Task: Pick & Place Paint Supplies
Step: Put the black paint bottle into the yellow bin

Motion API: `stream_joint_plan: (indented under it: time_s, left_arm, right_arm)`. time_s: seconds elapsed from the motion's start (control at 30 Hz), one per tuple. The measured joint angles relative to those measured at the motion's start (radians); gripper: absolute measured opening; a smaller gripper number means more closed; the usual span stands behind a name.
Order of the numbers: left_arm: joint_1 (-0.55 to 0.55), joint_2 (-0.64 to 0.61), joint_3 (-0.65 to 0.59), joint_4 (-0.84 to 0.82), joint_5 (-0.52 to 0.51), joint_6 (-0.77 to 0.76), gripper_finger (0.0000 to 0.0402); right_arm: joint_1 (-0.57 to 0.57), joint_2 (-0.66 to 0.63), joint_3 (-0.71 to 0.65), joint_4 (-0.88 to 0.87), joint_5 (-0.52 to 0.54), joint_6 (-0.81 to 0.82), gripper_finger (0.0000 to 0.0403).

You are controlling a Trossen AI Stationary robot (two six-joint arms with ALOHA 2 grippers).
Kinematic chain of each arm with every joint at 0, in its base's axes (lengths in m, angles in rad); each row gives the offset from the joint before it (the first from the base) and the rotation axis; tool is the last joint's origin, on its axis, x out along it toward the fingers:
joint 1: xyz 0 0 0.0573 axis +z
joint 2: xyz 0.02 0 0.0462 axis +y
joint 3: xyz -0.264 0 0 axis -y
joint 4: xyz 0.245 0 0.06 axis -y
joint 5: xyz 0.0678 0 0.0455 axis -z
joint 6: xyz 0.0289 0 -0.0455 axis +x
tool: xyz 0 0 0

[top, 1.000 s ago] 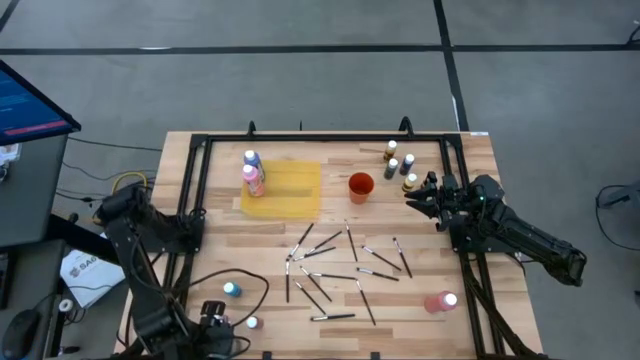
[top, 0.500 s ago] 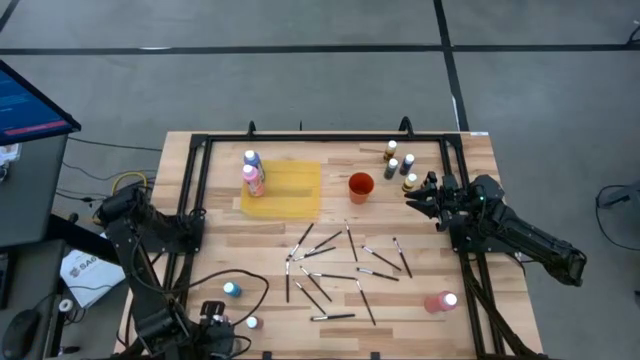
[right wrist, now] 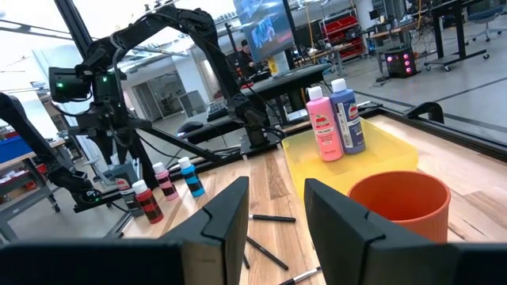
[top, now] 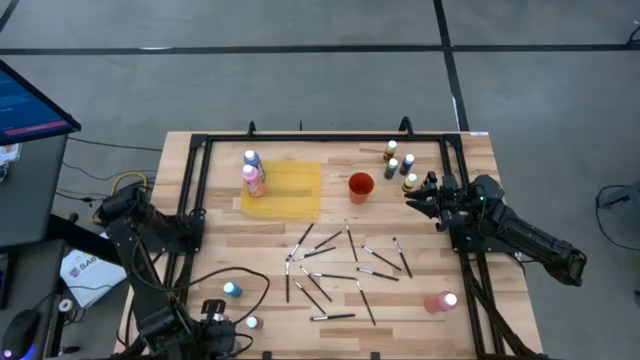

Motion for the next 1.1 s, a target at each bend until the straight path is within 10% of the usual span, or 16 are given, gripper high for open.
stream_joint_plan:
  time_s: [0.73,1.1]
  left_arm:
    - [0.165,-0.21,0.018,0.009,-0.009,0.0,0.0102]
    - [0.3,-0.492,0.019,-0.004,-0.432,0.034,0.0101]
  right_arm:
    - [0.0,0.0,0.0,0.0,0.0,0.0,0.012]
    - [0.0,0.0,0.0,0.0,0.0,0.0,0.012]
